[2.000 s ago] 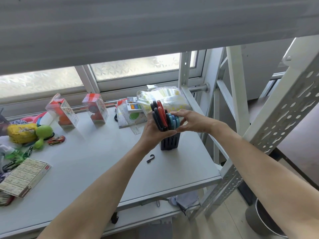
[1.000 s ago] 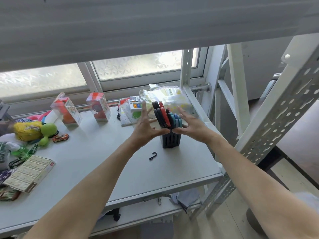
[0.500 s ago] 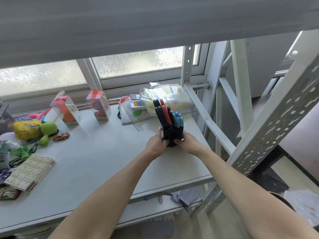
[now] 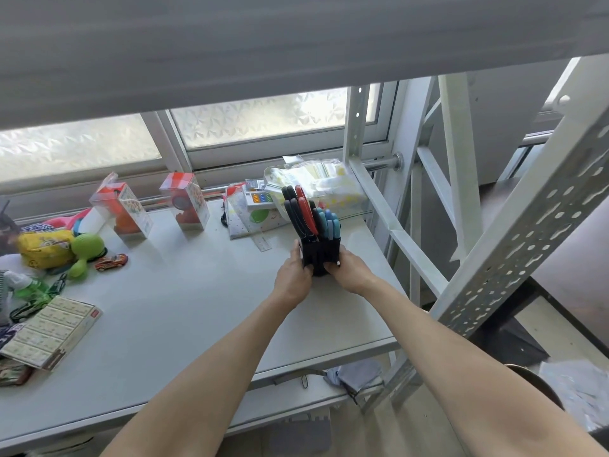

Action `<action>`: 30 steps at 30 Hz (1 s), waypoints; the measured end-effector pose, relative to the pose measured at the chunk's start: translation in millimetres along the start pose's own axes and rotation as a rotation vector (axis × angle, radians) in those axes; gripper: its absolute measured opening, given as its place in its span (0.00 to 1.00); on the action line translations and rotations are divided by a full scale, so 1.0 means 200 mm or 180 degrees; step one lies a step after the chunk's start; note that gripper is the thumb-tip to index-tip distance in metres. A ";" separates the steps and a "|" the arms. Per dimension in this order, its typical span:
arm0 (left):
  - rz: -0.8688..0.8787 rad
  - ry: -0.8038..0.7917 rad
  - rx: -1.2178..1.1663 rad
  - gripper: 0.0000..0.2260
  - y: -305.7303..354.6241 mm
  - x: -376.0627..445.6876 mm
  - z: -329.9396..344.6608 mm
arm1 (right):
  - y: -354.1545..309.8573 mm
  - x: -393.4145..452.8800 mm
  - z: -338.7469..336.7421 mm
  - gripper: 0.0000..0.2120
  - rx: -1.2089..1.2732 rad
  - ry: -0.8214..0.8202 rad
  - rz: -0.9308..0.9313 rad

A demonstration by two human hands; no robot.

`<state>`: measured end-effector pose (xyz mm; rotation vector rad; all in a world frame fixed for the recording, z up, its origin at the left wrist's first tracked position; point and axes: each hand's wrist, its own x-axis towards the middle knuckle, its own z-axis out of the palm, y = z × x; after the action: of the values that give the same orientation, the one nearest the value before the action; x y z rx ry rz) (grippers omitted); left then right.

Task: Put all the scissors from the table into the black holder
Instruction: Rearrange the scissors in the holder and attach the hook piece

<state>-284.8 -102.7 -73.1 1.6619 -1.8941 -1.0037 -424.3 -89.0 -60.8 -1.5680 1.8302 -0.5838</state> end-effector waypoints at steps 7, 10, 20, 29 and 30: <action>-0.0036 -0.0031 -0.0007 0.31 -0.05 0.01 0.01 | 0.00 0.00 0.00 0.19 -0.0045 -0.0035 0.0068; 0.0010 -0.0077 -0.0032 0.33 -0.07 0.01 -0.01 | 0.01 -0.01 -0.01 0.20 -0.0031 -0.0074 0.0114; 0.0339 -0.0137 0.0230 0.38 -0.16 -0.02 -0.06 | 0.02 -0.02 -0.02 0.23 0.0085 -0.0104 0.0188; 0.0425 -0.0230 0.0593 0.42 -0.21 -0.06 -0.09 | 0.02 -0.03 -0.03 0.27 0.0088 -0.0131 0.0227; 0.0434 -0.0203 0.0595 0.41 -0.22 -0.07 -0.09 | 0.02 -0.03 -0.03 0.28 0.0105 -0.0126 0.0264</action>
<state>-239.8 -95.5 -91.5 1.5906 -2.1691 -0.8575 -431.2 -82.9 -58.7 -1.4645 1.8373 -0.5384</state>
